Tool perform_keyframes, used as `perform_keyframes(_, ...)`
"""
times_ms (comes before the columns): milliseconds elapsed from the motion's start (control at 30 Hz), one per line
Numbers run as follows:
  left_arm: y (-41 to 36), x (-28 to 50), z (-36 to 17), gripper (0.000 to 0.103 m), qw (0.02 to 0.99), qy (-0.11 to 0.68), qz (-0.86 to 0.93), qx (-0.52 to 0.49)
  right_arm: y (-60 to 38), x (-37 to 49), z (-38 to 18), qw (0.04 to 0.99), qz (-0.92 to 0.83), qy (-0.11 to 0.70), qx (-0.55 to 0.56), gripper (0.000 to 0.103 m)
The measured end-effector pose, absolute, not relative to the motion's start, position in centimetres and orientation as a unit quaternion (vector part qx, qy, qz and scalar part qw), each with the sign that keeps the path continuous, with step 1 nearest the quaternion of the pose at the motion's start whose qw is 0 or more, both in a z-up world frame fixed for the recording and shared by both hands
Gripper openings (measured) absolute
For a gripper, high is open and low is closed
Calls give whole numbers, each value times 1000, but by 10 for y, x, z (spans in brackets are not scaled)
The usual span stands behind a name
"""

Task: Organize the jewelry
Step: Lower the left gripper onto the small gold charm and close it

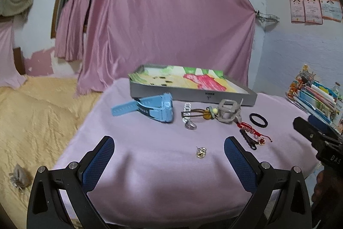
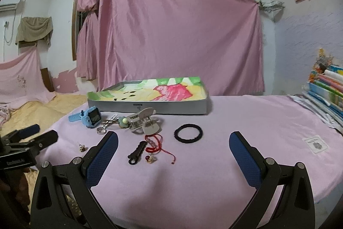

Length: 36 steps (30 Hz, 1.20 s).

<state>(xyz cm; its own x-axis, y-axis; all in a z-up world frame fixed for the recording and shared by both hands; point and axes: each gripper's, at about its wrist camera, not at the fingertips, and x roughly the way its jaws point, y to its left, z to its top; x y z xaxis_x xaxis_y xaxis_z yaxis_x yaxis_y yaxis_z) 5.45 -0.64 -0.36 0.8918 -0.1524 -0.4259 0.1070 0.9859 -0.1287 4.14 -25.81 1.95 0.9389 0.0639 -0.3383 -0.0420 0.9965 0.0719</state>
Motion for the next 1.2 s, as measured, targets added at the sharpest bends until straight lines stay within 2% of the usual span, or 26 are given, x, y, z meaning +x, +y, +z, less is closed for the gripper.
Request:
perform_keyframes(33, -8, 58, -5, 103, 969, 230, -71, -52, -257, 46, 18, 982, 34, 182, 32, 99)
perform_keyframes(67, -9, 61, -6, 103, 968, 234, -74, -52, -256, 51, 15, 979, 45, 194, 32, 91)
perform_keyframes(100, -11, 64, -8, 103, 967, 238, -78, -51, -255, 55, 13, 978, 50, 203, 30, 78)
perform_keyframes(167, -15, 69, -10, 100, 964, 246, -86, -48, -252, 65, 7, 972, 58, 226, 25, 66)
perform_keyframes(200, -18, 72, -12, 97, 963, 251, -90, -46, -250, 67, 4, 970, 63, 235, 26, 61)
perform_keyframes(267, -22, 77, -15, 83, 958, 265, -98, -42, -247, 73, -3, 963, 77, 258, 29, 51)
perform_keyframes(400, -29, 88, -21, 69, 950, 290, -113, -36, -238, 81, -14, 954, 88, 286, 20, 34)
perform_keyframes(467, -32, 93, -23, 59, 945, 301, -121, -39, -235, 85, -18, 950, 92, 298, 20, 32)
perform_keyframes(567, -37, 95, -25, 50, 941, 312, -129, -37, -233, 90, -21, 945, 93, 312, 17, 27)
perform_keyframes(633, -40, 96, -25, 44, 939, 316, -132, -33, -232, 93, -23, 944, 91, 318, 14, 26)
perform_keyframes(800, -47, 97, -26, 36, 939, 318, -132, -18, -229, 94, -22, 943, 92, 321, 6, 23)
perform_keyframes(867, -50, 97, -26, 29, 938, 319, -135, -14, -229, 95, -21, 942, 93, 322, 3, 21)
perform_keyframes(1000, -53, 96, -25, 26, 937, 321, -139, -9, -227, 95, -19, 942, 96, 321, 2, 15)
perform_keyframes(1200, -56, 95, -25, 14, 936, 323, -141, -6, -227, 92, -19, 943, 101, 317, -1, 12)
